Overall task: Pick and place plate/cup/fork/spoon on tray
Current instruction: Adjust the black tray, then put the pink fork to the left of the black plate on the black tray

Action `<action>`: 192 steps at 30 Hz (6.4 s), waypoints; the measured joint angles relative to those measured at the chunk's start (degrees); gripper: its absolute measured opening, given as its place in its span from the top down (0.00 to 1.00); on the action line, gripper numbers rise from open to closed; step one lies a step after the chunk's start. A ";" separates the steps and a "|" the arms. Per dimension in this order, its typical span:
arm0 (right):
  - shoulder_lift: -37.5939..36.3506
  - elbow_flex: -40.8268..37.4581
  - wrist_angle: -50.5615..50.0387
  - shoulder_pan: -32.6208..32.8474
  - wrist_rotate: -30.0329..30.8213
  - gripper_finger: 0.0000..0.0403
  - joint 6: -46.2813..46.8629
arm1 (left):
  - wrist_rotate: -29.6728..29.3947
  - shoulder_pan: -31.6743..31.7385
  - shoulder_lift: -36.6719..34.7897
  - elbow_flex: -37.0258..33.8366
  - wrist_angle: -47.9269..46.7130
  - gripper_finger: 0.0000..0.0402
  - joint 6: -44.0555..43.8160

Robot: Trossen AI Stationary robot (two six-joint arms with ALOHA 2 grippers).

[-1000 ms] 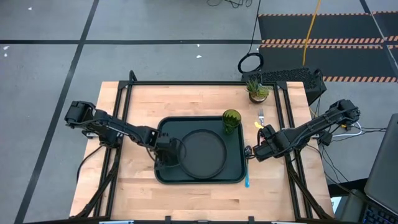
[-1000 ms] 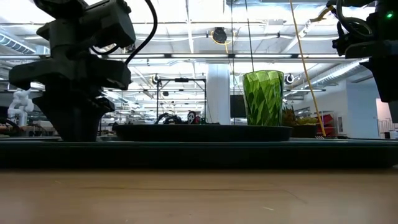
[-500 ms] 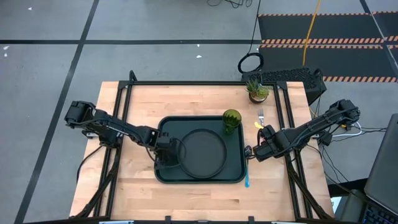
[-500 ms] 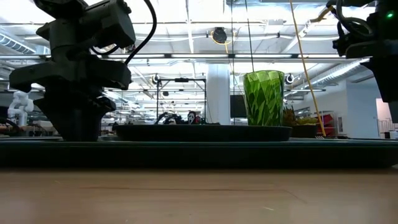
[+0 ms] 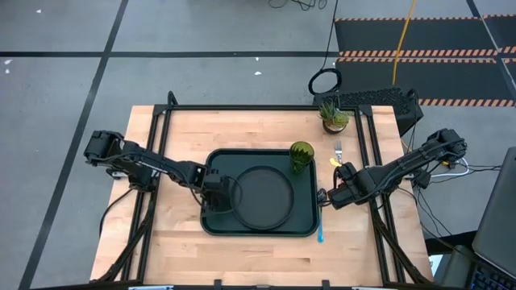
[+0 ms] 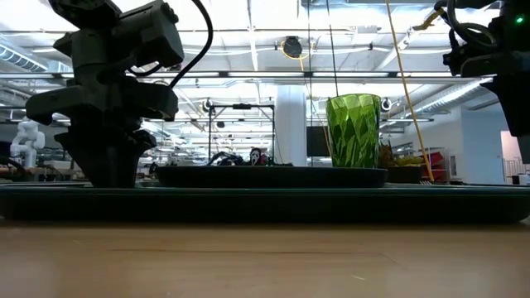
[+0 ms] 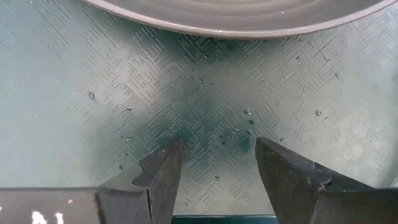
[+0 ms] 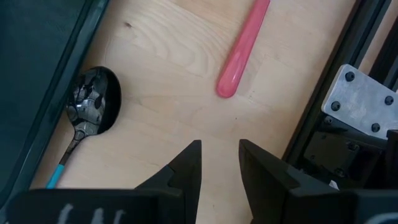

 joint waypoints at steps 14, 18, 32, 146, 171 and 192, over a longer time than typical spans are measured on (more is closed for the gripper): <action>0.00 0.00 -0.02 0.00 0.00 0.75 -0.01 | 1.48 -1.53 0.02 0.00 0.57 0.48 -0.22; 0.00 0.00 -0.02 0.00 0.00 0.75 -0.01 | 1.48 -1.51 0.02 0.00 0.57 0.48 0.02; 0.00 0.00 0.06 0.00 0.00 0.75 -0.01 | -0.26 -1.29 0.02 0.00 0.57 0.48 0.44; -9.73 -5.51 6.74 -40.85 7.64 0.75 -28.37 | 15.35 31.23 -42.27 -4.33 26.63 0.98 19.52; -8.75 -18.66 22.21 -51.19 -4.33 0.64 -31.98 | 19.39 31.23 -42.45 -4.33 20.16 0.95 24.09; -11.67 -15.45 23.94 -51.17 0.49 0.64 -32.32 | 19.37 31.23 -42.45 -4.33 20.61 0.95 24.04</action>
